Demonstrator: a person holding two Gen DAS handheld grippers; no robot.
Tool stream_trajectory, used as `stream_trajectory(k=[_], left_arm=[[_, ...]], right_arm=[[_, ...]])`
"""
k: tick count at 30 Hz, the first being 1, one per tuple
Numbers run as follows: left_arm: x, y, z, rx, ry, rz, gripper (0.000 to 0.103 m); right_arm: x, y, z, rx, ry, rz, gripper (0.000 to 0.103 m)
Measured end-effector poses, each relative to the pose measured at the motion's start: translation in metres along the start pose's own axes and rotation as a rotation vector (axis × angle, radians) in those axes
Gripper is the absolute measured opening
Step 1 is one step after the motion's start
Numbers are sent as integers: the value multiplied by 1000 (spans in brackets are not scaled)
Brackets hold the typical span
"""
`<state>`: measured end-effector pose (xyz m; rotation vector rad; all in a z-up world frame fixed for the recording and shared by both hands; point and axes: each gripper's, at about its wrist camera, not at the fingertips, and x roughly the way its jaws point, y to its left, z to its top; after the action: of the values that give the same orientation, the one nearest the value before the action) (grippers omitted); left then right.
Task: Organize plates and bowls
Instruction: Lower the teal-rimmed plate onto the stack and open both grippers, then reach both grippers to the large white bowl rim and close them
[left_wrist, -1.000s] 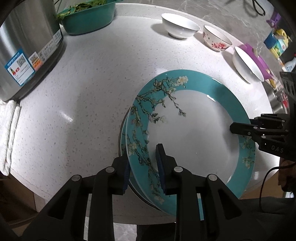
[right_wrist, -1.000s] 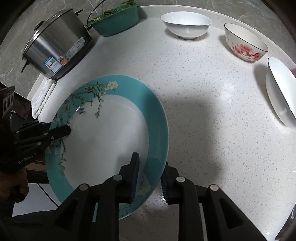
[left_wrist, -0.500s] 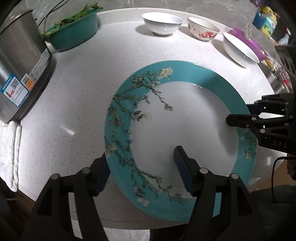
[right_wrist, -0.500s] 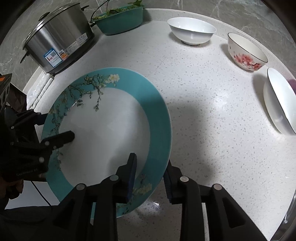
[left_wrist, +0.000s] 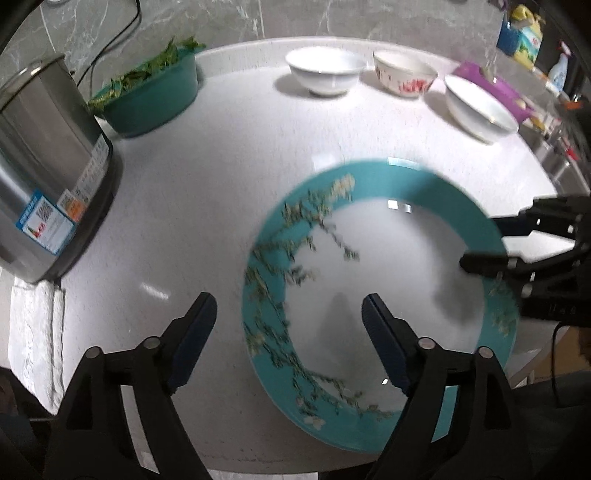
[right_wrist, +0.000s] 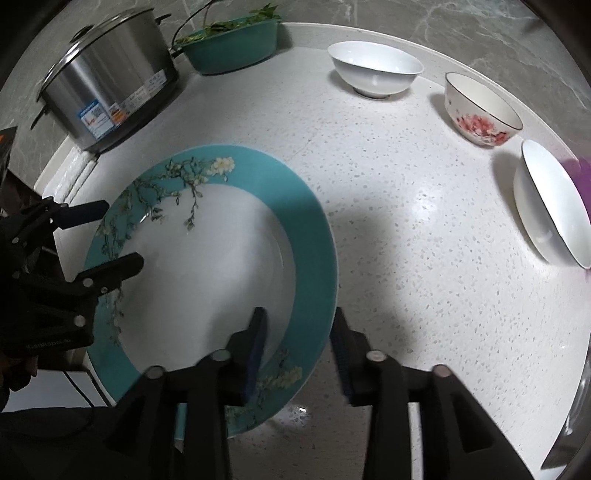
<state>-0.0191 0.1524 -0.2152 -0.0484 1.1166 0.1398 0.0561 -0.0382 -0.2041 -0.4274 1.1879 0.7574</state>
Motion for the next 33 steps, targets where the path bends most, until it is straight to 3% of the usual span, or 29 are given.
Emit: stream_trajectory(k=[1,4,7,11,13,15,20,24,27,33], left_arm=[[-3,2,5,-2,-12,-12,89],[-12,8,22,-16,-23,-86,102],[-22,4,44,-30,-22,-180,103],[-28,-22,82,-16,-22,-298,103],[-24,-39,105,-27,-5,-352,103],[-16,-56,127,-35,12,-396,103],[15,-115,191,-22,65,-374,103],[51,-161,243,-34,103,-322,103],[85,-181,271,-62,153,-283,102],[135,-209,286,-66,201,-250,101]], right_arm=[[-2,-3,0,29,-10,13,62],[-13,-14,-1,114,-47,36,67],[-27,-34,-8,231,-79,65,83],[-48,-71,-27,365,-102,100,90],[-63,-102,-37,436,-122,102,98],[-83,-141,-44,498,-157,97,98],[-123,-243,-46,629,-198,111,100],[-131,-322,-28,661,-134,62,100],[-121,-352,-9,645,-88,43,97],[-83,-367,11,635,-42,73,85]])
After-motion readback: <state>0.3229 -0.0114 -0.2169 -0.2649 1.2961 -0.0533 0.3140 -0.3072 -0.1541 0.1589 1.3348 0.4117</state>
